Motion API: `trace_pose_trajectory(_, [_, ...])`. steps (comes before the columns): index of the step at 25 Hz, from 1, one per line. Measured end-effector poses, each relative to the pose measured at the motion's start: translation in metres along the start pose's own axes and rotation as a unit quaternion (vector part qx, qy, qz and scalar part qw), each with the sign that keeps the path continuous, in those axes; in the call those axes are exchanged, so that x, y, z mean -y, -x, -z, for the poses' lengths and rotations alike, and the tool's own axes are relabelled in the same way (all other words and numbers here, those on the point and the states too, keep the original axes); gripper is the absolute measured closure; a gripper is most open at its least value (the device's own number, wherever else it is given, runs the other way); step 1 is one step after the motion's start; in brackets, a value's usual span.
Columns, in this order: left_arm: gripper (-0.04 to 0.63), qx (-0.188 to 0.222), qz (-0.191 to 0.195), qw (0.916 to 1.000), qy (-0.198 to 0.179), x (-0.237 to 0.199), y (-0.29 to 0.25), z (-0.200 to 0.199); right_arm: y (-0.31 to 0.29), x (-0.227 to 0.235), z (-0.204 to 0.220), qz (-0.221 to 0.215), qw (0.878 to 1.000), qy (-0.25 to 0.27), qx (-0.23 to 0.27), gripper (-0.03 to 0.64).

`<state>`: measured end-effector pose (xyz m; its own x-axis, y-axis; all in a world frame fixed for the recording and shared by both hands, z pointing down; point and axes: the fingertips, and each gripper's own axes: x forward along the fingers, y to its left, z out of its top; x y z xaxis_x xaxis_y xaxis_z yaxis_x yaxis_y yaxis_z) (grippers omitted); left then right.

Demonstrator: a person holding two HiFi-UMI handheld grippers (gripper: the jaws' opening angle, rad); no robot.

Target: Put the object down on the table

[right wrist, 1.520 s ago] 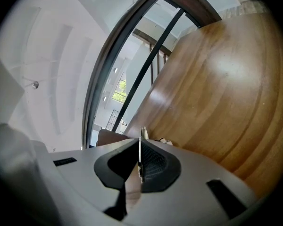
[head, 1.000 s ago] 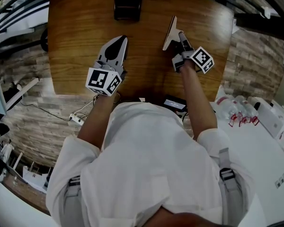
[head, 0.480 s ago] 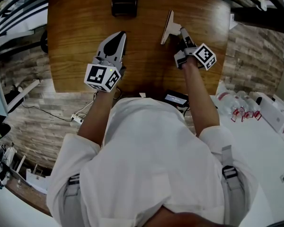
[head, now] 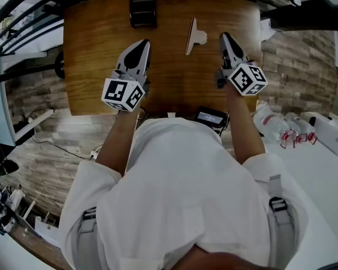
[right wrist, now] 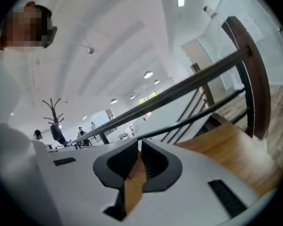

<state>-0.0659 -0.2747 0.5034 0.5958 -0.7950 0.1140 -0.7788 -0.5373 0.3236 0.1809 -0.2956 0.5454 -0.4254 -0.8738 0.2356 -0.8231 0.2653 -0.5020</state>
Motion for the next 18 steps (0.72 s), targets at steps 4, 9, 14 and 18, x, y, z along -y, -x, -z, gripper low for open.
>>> trace_pose_trajectory(4, [0.58,0.027,-0.003,0.9996,-0.012,0.02,0.02,-0.035,0.034,-0.047,-0.039,-0.022,0.996,0.079,0.044,0.583])
trace_pose_trajectory(9, [0.581,0.074,-0.01,0.9964,-0.04,0.03,0.039,-0.092,0.054,-0.103,-0.084,-0.044,0.976,0.202,0.075,0.586])
trace_pose_trajectory(14, [0.58,0.104,-0.014,0.9926,-0.061,0.042,0.06,-0.139,0.07,-0.141,-0.11,-0.05,0.958,0.269,0.083,0.589])
trace_pose_trajectory(18, [0.58,0.111,-0.029,0.9903,-0.078,0.044,0.075,-0.16,0.074,-0.16,-0.118,-0.057,0.952,0.286,0.088,0.589])
